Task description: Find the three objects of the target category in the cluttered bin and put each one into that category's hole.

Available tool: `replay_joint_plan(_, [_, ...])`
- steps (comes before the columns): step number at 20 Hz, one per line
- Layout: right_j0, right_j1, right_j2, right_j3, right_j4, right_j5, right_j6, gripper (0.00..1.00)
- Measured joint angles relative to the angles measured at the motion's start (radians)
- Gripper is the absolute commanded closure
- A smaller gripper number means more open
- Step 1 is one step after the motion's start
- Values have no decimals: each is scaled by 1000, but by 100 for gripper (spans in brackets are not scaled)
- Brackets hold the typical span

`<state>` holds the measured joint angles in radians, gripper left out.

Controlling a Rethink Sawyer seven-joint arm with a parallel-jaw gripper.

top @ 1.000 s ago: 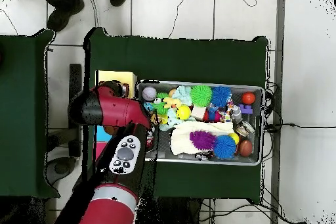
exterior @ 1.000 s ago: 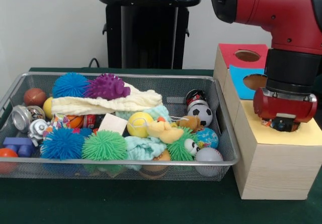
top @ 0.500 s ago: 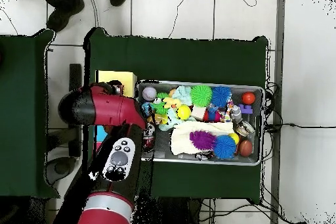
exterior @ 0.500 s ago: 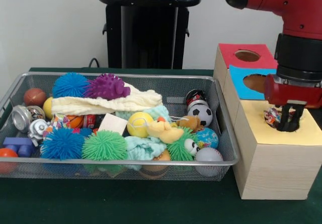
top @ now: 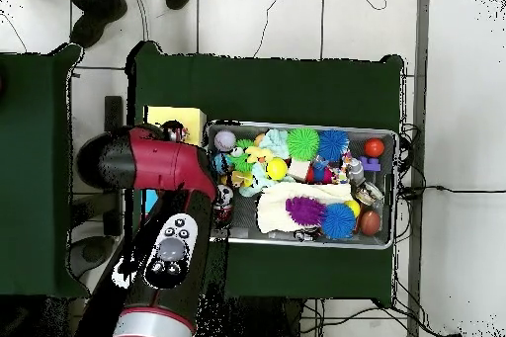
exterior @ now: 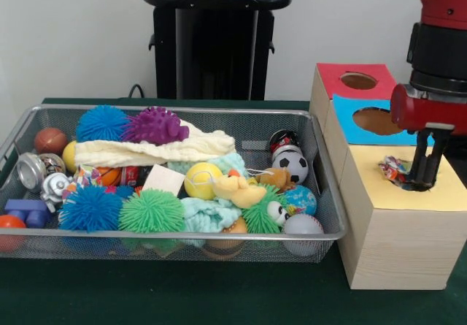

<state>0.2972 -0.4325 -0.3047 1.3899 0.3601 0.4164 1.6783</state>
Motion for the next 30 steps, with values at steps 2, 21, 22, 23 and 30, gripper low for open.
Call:
replay_joint_plan(2, [7,-7,-9,0,0,0,0,100])
replay_joint_plan(21, [47,-81,-121,-8,0,164,0,100])
replay_joint_plan(22, [47,-81,-125,-8,0,176,0,100])
replay_joint_plan(23, [48,-81,-133,-8,0,196,0,100])
replay_joint_plan(30, [49,-72,-153,-8,0,225,0,100])
